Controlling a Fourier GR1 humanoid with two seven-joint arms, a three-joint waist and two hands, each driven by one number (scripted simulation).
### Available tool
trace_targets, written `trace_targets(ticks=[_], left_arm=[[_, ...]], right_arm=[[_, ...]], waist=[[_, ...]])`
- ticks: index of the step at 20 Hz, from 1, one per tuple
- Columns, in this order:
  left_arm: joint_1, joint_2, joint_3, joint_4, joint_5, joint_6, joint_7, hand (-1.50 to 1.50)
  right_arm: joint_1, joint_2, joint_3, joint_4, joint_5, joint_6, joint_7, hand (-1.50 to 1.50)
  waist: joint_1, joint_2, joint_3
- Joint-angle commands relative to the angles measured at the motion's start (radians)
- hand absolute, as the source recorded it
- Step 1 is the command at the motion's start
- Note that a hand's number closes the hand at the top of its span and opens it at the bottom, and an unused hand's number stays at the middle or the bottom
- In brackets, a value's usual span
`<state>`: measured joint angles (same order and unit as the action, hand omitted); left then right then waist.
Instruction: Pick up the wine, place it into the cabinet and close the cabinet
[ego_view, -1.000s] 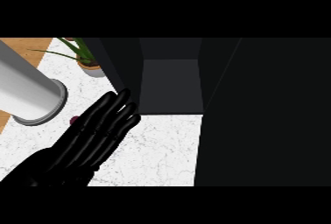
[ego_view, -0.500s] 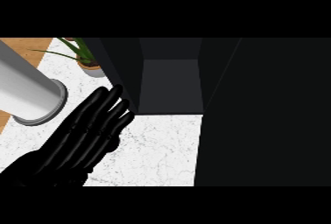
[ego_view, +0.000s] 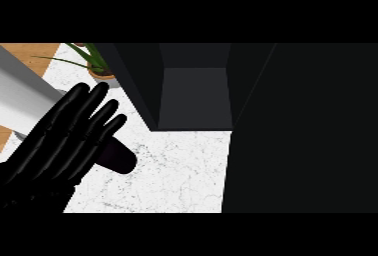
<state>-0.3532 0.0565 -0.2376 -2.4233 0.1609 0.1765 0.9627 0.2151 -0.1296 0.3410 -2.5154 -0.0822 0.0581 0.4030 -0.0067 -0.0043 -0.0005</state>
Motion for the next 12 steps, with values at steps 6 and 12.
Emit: trace_targets(ticks=[6,12], left_arm=[[0.007,0.055,0.176,0.003,0.113,-0.086,-0.038,-1.50],[0.038,0.118,0.311,0.006,0.208,-0.152,-0.034,-1.50]], right_arm=[[0.049,-0.039,-0.026,-0.236,-0.052,-0.007,0.098,-1.50],[0.038,-0.034,0.004,-0.257,-0.028,-0.038,0.130,-1.50]], waist=[[-0.007,0.001,0.000],[-0.003,-0.001,-0.001]])
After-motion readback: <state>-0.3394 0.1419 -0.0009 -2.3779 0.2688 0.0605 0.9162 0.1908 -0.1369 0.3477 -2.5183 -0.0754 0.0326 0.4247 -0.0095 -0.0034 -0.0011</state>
